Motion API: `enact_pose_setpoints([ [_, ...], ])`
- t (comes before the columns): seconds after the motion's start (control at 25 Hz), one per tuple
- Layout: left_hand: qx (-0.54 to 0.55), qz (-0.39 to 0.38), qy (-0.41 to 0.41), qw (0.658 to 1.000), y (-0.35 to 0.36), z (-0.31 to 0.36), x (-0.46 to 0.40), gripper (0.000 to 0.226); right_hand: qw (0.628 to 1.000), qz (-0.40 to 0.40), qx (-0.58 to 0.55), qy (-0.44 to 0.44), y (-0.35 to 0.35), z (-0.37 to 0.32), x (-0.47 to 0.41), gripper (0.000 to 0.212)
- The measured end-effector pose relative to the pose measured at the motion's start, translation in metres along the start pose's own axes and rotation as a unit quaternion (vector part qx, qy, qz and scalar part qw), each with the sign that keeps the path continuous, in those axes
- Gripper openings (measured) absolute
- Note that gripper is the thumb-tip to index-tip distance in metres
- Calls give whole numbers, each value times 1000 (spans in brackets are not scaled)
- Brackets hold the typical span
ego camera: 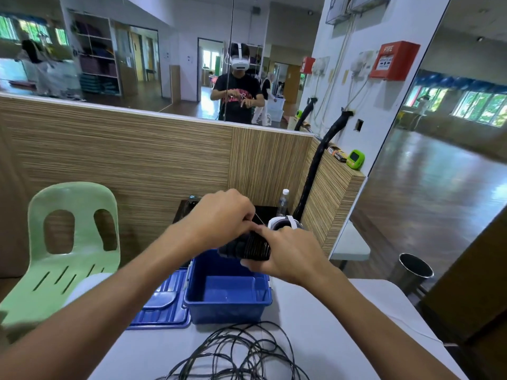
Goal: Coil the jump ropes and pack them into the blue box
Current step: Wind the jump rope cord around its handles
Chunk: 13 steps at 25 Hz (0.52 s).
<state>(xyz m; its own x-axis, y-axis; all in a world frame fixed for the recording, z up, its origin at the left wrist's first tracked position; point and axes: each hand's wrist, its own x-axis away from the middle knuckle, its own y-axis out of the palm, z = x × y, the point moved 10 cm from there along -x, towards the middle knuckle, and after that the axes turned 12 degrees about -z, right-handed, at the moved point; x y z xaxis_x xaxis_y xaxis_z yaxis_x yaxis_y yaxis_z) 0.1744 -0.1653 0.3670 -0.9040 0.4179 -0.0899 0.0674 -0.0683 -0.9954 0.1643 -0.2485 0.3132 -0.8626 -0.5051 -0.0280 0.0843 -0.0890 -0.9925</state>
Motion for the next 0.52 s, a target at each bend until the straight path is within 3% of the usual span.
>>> enact_pose_setpoints([
  [0.16, -9, 192, -21, 981, -1, 22, 42, 12, 992, 82, -45, 81, -13, 33, -6, 76],
  [0.24, 111, 248, -31, 962, 10, 14, 58, 8, 988, 99, -70, 93, -13, 41, -5, 79],
  [0.36, 374, 264, -83, 885, 33, -15, 63, 9, 982, 141, -84, 95, -17, 43, -2, 79],
  [0.52, 483, 230, -123, 836, 56, -15, 65, 8, 982, 136, -91, 94, -7, 40, -6, 81],
])
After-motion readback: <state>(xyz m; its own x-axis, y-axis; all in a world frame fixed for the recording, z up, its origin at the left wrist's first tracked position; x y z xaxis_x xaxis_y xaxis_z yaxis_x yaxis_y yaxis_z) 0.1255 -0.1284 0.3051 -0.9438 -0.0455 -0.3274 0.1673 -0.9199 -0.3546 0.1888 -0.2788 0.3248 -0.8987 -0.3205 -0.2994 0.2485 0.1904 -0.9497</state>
